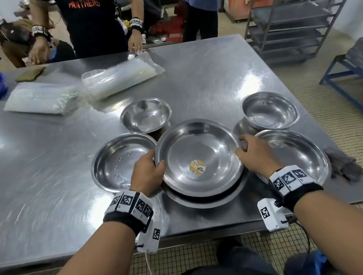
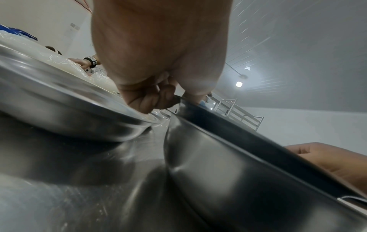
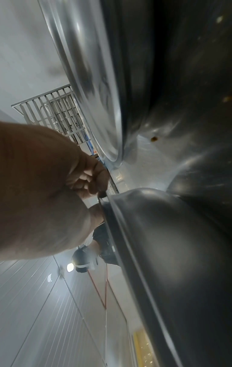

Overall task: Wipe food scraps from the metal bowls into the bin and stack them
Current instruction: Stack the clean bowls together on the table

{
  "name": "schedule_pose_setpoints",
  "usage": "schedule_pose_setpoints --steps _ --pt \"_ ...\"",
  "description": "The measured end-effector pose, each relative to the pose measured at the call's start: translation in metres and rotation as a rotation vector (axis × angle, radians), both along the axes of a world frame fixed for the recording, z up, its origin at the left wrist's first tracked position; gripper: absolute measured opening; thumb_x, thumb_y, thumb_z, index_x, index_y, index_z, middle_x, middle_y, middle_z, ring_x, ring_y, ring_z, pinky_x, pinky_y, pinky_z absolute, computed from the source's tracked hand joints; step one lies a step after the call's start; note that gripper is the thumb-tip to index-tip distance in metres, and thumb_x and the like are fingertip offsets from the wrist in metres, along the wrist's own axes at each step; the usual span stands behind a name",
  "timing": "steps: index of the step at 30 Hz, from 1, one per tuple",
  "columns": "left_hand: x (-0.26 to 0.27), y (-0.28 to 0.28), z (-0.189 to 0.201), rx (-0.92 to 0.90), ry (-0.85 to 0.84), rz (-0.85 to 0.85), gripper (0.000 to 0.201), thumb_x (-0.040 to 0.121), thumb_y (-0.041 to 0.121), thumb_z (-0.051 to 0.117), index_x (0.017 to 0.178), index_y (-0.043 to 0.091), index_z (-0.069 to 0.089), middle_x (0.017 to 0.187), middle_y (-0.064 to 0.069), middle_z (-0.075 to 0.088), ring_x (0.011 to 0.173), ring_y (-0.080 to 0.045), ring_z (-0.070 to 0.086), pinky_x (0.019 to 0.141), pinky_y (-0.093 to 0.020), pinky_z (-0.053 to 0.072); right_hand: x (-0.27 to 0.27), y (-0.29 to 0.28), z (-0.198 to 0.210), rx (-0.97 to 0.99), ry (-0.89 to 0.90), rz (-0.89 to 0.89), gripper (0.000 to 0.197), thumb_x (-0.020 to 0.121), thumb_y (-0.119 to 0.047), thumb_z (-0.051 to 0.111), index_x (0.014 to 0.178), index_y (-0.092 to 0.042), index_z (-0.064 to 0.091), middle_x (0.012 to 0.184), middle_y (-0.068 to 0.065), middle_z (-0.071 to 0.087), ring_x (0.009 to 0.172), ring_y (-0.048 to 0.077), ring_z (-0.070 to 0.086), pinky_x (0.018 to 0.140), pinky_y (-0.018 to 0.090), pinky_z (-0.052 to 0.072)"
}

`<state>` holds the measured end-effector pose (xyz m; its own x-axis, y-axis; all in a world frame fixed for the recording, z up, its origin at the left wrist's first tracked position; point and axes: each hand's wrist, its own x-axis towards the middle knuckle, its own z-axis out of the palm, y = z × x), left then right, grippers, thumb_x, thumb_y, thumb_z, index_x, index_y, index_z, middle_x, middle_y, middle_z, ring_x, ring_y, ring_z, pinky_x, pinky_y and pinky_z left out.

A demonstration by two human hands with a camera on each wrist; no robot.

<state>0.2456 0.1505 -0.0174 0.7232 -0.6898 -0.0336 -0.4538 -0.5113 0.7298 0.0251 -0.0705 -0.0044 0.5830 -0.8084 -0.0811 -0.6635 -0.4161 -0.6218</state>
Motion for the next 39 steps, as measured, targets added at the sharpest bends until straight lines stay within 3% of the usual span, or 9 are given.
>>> schedule_pose_setpoints --steps 3,6,11,14,20,24,28,33,39 --pt "-0.003 0.003 -0.005 0.024 -0.032 0.017 0.029 0.095 0.016 0.061 0.121 0.018 0.072 0.073 0.007 0.064 0.075 -0.021 0.064 0.065 -0.03 0.041 -0.004 0.006 -0.004 -0.038 0.006 -0.012 0.028 0.091 -0.019 0.062 0.117 -0.011 0.067 0.092 0.011 0.07 0.093 0.033 0.062 0.076 0.032 0.042" --pt "-0.005 0.002 -0.01 0.041 -0.077 0.051 0.03 0.093 0.018 0.062 0.121 0.019 0.073 0.074 0.001 0.061 0.076 -0.025 0.061 0.068 -0.032 0.041 -0.007 0.012 -0.009 -0.071 -0.012 -0.018 0.031 0.091 -0.016 0.064 0.121 -0.009 0.067 0.112 0.014 0.061 0.102 0.033 0.059 0.084 0.029 0.039" --pt "-0.015 0.003 -0.021 0.047 -0.076 0.101 0.049 0.098 0.019 0.064 0.147 0.017 0.059 0.11 -0.007 0.048 0.098 -0.031 0.061 0.097 -0.036 0.047 -0.008 0.018 -0.02 -0.063 -0.054 -0.017 0.045 0.091 -0.013 0.061 0.136 -0.013 0.061 0.124 0.015 0.052 0.108 0.032 0.055 0.096 0.034 0.041" --pt "-0.018 0.002 -0.029 -0.012 -0.099 0.119 0.046 0.1 0.018 0.063 0.145 0.015 0.06 0.109 -0.009 0.051 0.091 -0.024 0.056 0.09 -0.031 0.043 -0.006 0.021 -0.026 -0.088 -0.084 -0.01 0.044 0.091 -0.011 0.057 0.135 -0.014 0.061 0.119 0.017 0.058 0.106 0.034 0.057 0.097 0.04 0.045" --pt "-0.011 -0.013 -0.032 -0.049 -0.176 0.076 0.035 0.098 0.01 0.064 0.131 0.001 0.067 0.105 -0.022 0.073 0.098 -0.038 0.064 0.086 -0.035 0.044 0.0 0.011 -0.029 -0.094 -0.119 -0.02 0.044 0.093 -0.012 0.055 0.136 -0.013 0.061 0.121 0.015 0.064 0.113 0.032 0.058 0.1 0.037 0.044" --pt "-0.008 -0.026 -0.031 -0.068 -0.155 0.093 0.035 0.099 0.01 0.062 0.133 0.001 0.066 0.112 -0.019 0.074 0.103 -0.037 0.067 0.093 -0.04 0.05 0.007 0.0 -0.028 -0.091 -0.106 -0.031 0.043 0.095 -0.011 0.055 0.138 -0.009 0.058 0.117 0.018 0.064 0.11 0.033 0.059 0.099 0.038 0.044" --pt "-0.005 -0.035 -0.03 -0.083 -0.152 0.097 0.026 0.099 0.008 0.061 0.123 0.001 0.068 0.101 -0.02 0.074 0.095 -0.04 0.066 0.084 -0.04 0.05 0.013 -0.01 -0.03 -0.088 -0.093 -0.038 0.047 0.097 -0.013 0.054 0.143 -0.008 0.054 0.119 0.016 0.063 0.115 0.032 0.058 0.102 0.038 0.042" --pt "0.0 -0.044 -0.028 -0.092 -0.114 0.104 0.027 0.101 0.01 0.059 0.125 0.003 0.067 0.103 -0.02 0.074 0.098 -0.04 0.068 0.088 -0.047 0.055 0.019 -0.018 -0.033 -0.069 -0.094 -0.062 0.049 0.098 -0.014 0.054 0.146 -0.007 0.051 0.127 0.017 0.06 0.122 0.033 0.056 0.108 0.04 0.041" --pt "0.009 -0.051 -0.029 -0.096 -0.099 0.091 0.022 0.1 0.011 0.059 0.119 0.005 0.068 0.093 -0.015 0.073 0.087 -0.038 0.067 0.079 -0.042 0.053 0.025 -0.024 -0.036 -0.07 -0.085 -0.088 0.05 0.099 -0.017 0.055 0.148 -0.006 0.049 0.132 0.017 0.058 0.126 0.034 0.054 0.111 0.041 0.039"
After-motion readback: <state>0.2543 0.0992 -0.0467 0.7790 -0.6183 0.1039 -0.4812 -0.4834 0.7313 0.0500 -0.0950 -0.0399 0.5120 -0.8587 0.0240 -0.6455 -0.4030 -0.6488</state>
